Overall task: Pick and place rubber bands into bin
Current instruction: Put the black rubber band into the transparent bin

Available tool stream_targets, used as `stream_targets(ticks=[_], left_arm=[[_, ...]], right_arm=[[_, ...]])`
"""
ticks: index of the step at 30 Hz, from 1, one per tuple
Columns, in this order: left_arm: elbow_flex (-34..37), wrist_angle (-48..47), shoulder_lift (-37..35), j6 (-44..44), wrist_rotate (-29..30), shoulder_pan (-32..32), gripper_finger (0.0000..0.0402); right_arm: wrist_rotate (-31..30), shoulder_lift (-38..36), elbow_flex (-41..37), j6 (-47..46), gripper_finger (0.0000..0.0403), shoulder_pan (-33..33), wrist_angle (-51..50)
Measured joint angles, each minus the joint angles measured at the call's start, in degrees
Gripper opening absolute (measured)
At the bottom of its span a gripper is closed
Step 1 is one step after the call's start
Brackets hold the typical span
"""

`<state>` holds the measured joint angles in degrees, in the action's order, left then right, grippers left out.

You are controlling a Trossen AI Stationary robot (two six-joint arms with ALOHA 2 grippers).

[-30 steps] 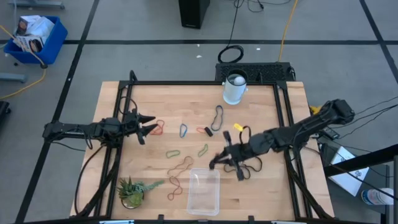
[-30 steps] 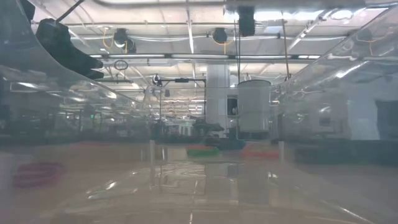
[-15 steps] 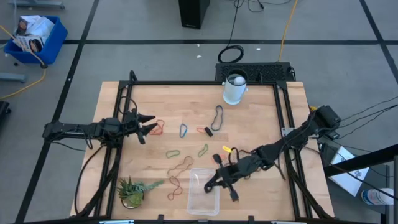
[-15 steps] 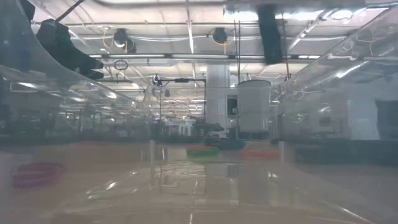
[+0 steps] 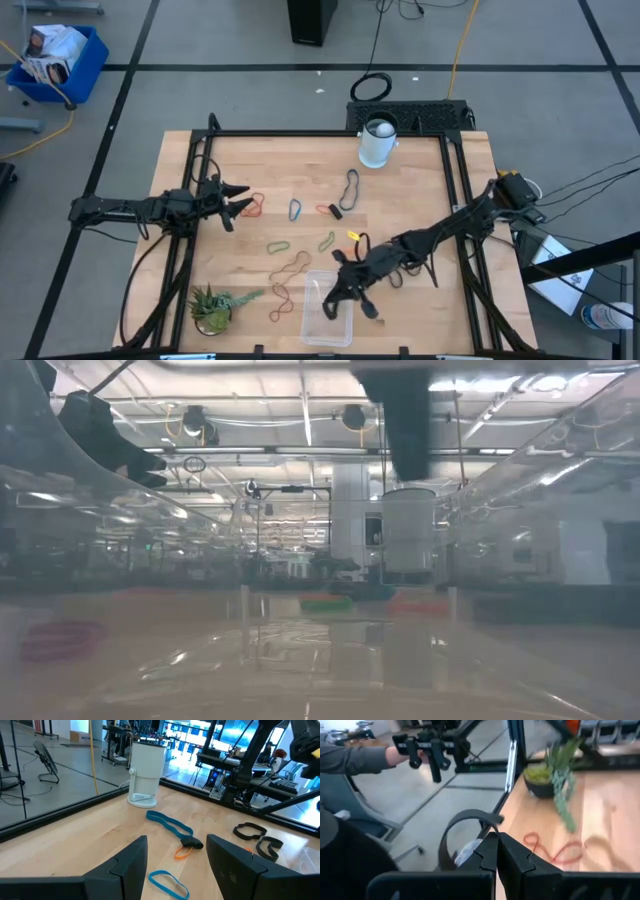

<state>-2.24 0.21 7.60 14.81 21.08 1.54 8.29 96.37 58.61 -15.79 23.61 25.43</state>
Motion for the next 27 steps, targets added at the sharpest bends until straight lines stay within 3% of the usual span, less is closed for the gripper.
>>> stream_targets(ticks=[5,11,19,27], left_arm=[[0.0,0.0,0.0,0.31,0.0,0.0,0.0209],[0.0,0.0,0.01,0.31,0.0,-0.01,0.0209],[0.0,0.0,0.0,0.33,0.0,-0.02,0.0209],[0.0,0.0,0.0,0.48,0.0,-0.02,0.0209]], right_arm=[[0.95,0.01,0.0,-0.95,0.0,-2.68,-7.63],[2.24,0.01,0.0,3.06,0.0,-2.34,-8.64],[-2.5,2.71,0.0,5.04,0.0,-1.68,-10.28],[-5.33,6.62,0.0,0.8,0.0016,-1.72,-10.23]])
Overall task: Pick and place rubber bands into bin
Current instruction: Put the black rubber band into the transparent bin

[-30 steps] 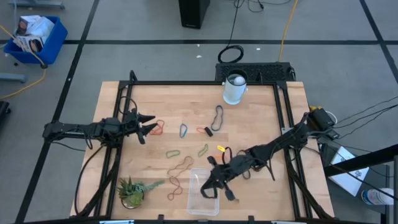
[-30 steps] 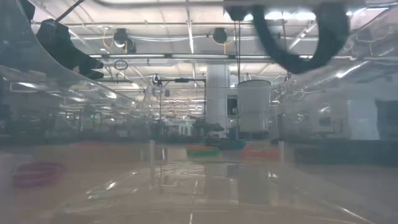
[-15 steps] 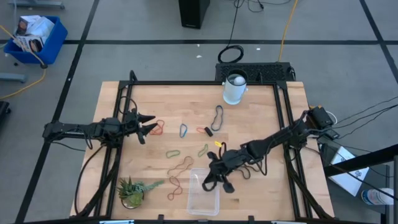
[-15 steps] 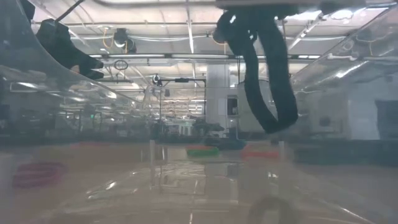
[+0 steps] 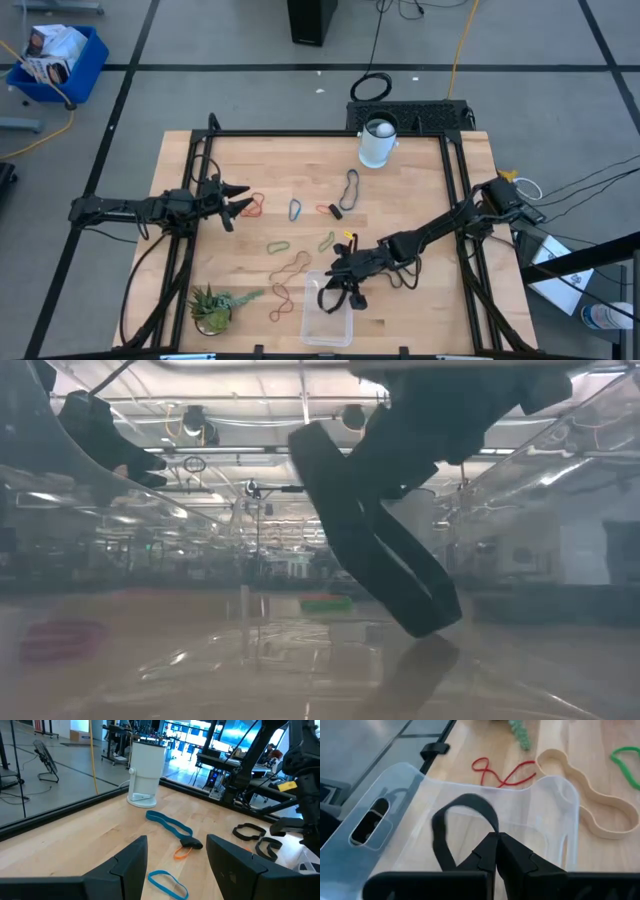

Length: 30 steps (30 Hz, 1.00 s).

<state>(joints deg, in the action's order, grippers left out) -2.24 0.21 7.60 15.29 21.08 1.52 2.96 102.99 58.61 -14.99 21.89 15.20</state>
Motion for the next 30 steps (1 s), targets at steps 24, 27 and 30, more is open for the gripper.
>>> stream_targets(ticks=[24,27,30], left_arm=[[0.0,-0.02,0.02,-0.09,0.0,0.0,0.0209],[0.0,-0.01,0.01,-0.09,-0.01,-0.01,0.0209],[0.0,0.0,0.02,-0.09,0.0,0.02,0.0209]], right_arm=[[4.87,-5.14,-0.02,0.25,0.017,-0.17,2.67],[4.69,-9.63,-0.02,3.94,0.0173,-0.15,-1.32],[3.81,-15.4,0.02,6.79,0.0169,-0.14,-8.87]])
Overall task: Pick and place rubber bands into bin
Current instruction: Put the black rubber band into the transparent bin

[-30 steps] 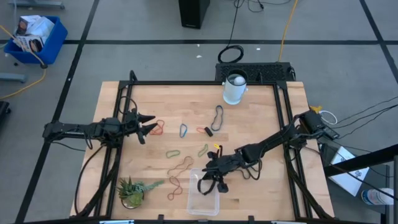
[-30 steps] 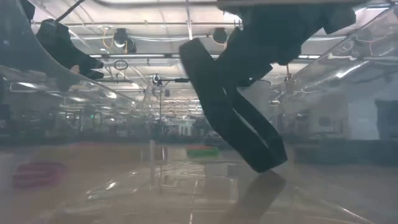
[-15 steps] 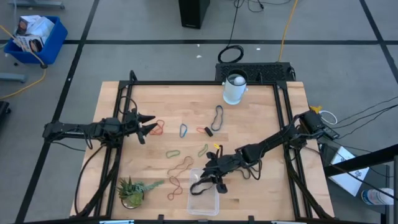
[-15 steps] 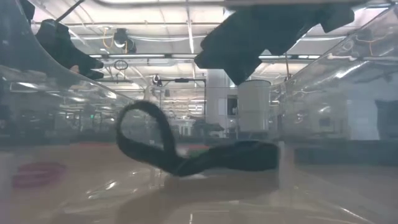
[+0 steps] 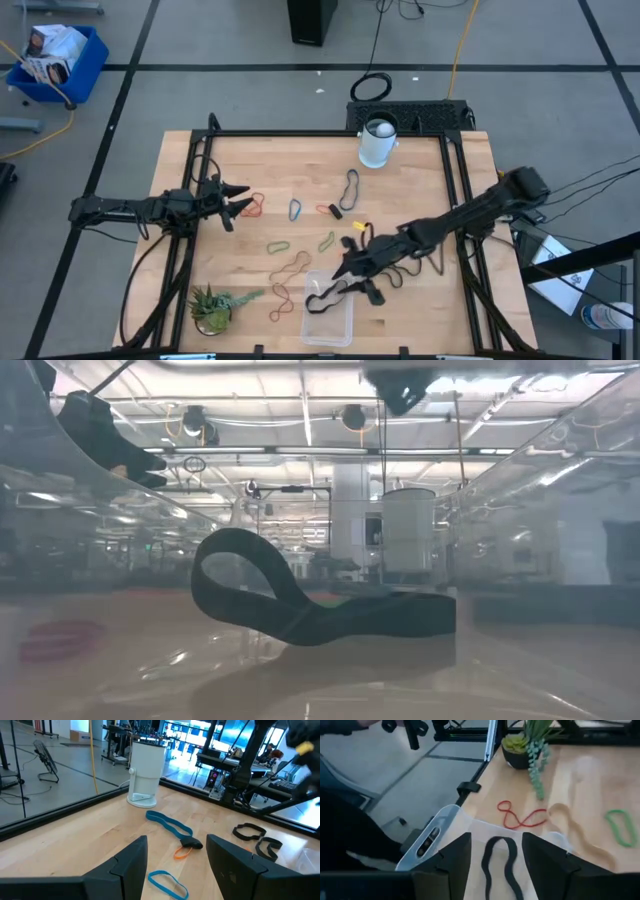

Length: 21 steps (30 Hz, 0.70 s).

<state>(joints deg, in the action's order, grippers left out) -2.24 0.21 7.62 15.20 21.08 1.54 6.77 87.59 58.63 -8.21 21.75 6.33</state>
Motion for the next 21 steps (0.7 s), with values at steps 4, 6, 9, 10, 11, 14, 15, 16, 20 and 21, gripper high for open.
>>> stream_targets(ticks=[4,6,9,10,11,14,15,16,20,21], left_arm=[[0.0,-0.02,0.0,0.0,0.0,0.0,0.0209],[0.0,-0.01,-0.02,0.0,0.0,-0.01,0.0209],[0.0,-0.01,-0.02,0.0,0.0,-0.01,0.0209],[0.0,-0.02,0.0,0.0,-0.01,-0.01,0.0209],[0.0,-0.02,0.0,0.0,0.0,-0.01,0.0209],[0.0,-0.02,0.0,0.0,0.0,0.0,0.0209],[0.0,0.0,-0.02,0.0,0.0,-0.02,0.0209],[0.0,0.0,-0.02,0.0,0.0,0.0,0.0209],[0.0,-0.01,-0.02,0.07,-0.04,-0.02,0.0209],[0.0,-0.02,0.0,0.16,-0.04,-0.02,0.0209]], right_arm=[[-8.69,-6.85,0.0,1.75,0.0157,0.52,-14.1],[-12.63,-9.53,0.0,2.06,0.0151,0.49,-21.64],[-17.82,-11.48,0.0,-0.14,0.0144,0.49,-32.94],[-19.06,-11.42,0.0,-1.27,0.0142,0.49,-35.79],[-19.91,-11.25,-0.02,-2.16,0.014,0.49,-38.22],[-20.38,-9.41,-0.04,-3.85,0.0136,0.43,-40.88],[-20.31,-8.47,-0.04,-4.03,0.0135,0.43,-40.9],[-20.25,-7.48,-0.04,-4.07,0.0134,0.42,-41.03],[-20.19,-2.9,-0.04,-5.18,0.0134,0.34,-41.35],[-20.11,-1.68,-0.04,-6.12,0.0134,0.32,-41.52]])
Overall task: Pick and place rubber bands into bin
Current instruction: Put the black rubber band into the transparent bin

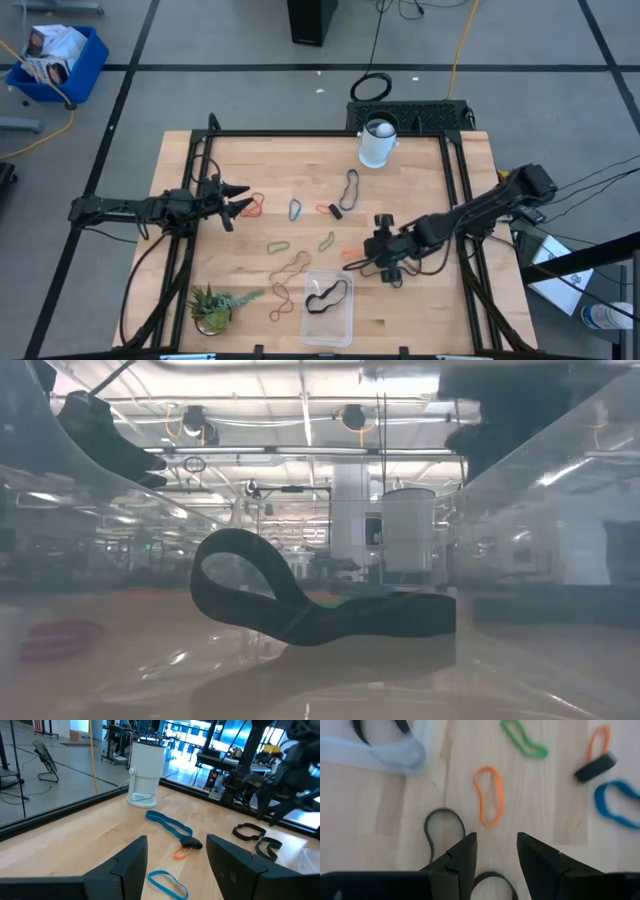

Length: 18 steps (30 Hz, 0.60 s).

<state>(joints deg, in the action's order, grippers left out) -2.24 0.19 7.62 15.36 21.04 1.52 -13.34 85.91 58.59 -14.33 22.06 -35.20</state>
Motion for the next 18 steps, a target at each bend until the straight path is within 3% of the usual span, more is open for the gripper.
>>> stream_targets(ticks=[18], left_arm=[[0.0,0.02,-0.01,0.1,-0.16,0.01,0.0209]], right_arm=[[4.51,14.71,0.17,-4.91,0.0129,-0.09,2.68]])
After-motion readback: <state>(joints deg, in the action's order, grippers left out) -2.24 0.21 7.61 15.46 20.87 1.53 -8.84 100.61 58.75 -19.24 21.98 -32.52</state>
